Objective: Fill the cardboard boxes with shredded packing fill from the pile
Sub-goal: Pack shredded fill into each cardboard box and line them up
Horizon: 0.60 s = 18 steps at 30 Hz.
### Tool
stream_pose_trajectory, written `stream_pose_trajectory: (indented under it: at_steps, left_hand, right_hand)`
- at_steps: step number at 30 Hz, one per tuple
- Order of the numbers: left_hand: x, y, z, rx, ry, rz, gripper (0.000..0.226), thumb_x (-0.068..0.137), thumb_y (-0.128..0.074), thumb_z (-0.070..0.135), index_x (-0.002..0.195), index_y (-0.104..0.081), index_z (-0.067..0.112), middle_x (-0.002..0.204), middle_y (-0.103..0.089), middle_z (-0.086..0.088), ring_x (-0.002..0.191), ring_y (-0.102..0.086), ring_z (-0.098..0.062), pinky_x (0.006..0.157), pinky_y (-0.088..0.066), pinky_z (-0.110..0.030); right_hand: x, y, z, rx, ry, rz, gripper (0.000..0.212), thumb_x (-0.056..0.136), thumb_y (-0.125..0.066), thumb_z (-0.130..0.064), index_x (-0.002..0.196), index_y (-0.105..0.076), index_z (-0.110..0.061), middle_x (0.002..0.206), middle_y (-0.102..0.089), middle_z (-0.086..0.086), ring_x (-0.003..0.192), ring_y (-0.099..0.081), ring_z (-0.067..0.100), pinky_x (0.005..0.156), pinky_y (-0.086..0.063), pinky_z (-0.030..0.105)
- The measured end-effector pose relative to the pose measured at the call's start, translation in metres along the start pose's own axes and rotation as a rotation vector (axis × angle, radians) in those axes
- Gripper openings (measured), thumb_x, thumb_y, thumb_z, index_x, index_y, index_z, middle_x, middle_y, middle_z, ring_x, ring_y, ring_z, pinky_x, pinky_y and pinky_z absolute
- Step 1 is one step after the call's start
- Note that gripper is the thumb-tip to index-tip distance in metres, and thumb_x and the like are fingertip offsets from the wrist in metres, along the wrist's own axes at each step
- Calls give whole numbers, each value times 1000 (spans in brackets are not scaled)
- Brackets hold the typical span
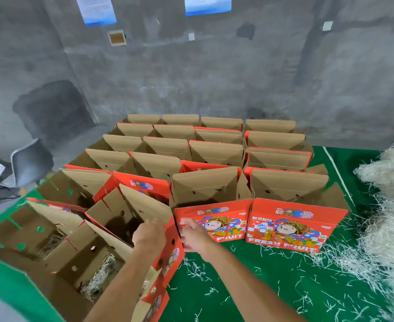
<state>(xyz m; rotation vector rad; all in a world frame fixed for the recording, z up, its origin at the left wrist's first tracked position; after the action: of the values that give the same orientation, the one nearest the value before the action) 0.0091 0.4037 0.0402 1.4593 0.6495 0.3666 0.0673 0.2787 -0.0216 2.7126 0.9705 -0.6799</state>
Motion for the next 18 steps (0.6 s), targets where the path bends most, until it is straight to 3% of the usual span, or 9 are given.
stream_pose_trajectory:
  at_steps: [3, 5, 8, 11, 13, 14, 16, 18]
  left_hand:
    - [3, 1, 0, 22, -51, 28, 31, 95, -48, 12, 125, -57, 12, 125, -62, -7, 117, -61, -28, 89, -52, -38]
    - [5, -5, 9, 71, -139, 51, 30, 97, -46, 15, 125, -56, 11, 124, -63, -7, 116, -61, -28, 91, -52, -37]
    - [7, -17, 35, 131, -306, 70, 30, 100, -39, 17, 123, -55, 7, 123, -61, -12, 115, -60, -30, 93, -49, -38]
    - [8, -23, 67, 90, -449, 65, 30, 99, -39, 16, 119, -61, 10, 122, -63, -10, 115, -57, -29, 97, -45, -38]
    - [4, -25, 92, 10, -505, 71, 28, 98, -44, 21, 115, -64, 14, 121, -64, -6, 116, -56, -26, 100, -43, -36]
    - [-2, -25, 107, -26, -534, 67, 27, 97, -46, 22, 114, -65, 14, 120, -65, -6, 116, -56, -26, 100, -42, -36]
    - [-22, -30, 139, -55, -572, 52, 25, 96, -48, 21, 115, -64, 14, 120, -65, -8, 116, -56, -28, 101, -42, -37]
    - [-46, -35, 175, -64, -599, 36, 25, 96, -50, 20, 116, -63, 14, 121, -64, -9, 116, -56, -29, 100, -42, -38]
  right_hand:
    - [22, 6, -17, 28, 21, 30, 47, 104, -40, -21, 150, -38, -29, 125, -51, -6, 97, -58, 10, 73, -53, 28]
    - [40, 9, -25, 66, 26, 55, 47, 105, -41, -27, 152, -35, -29, 135, -50, -4, 107, -54, 13, 83, -53, 34]
    - [58, 14, -26, 57, -8, 61, 58, 95, -43, -65, 145, -44, -35, 141, -51, -5, 123, -52, 17, 107, -45, 44]
    - [52, 38, -15, 16, 28, 99, 77, 67, -51, -93, 124, -62, -43, 120, -62, -20, 116, -58, 9, 99, -45, 35]
    - [40, 65, -6, 8, 120, 130, 72, 58, -65, -88, 110, -70, -39, 104, -70, -23, 103, -64, 5, 87, -47, 26]
    - [33, 79, 1, 24, 139, 125, 68, 60, -72, -80, 109, -72, -32, 101, -74, -16, 100, -68, 9, 87, -50, 29]
    - [16, 111, 17, 75, 133, 106, 47, 78, -77, -52, 109, -70, -18, 96, -77, -4, 90, -72, 16, 87, -56, 40]
    - [-6, 146, 31, 139, 106, 136, 20, 92, -69, -20, 107, -66, -7, 87, -74, 4, 75, -70, 16, 75, -57, 37]
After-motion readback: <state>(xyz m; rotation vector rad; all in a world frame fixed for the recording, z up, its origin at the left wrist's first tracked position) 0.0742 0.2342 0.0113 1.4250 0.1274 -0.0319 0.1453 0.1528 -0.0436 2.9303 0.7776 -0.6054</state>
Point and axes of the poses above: each hand's wrist, its own x-axis towards the middle knuckle, its own y-axis out of the back of the hand, z = x × y, the point moved 6 cm from there along x, towards the middle knuckle
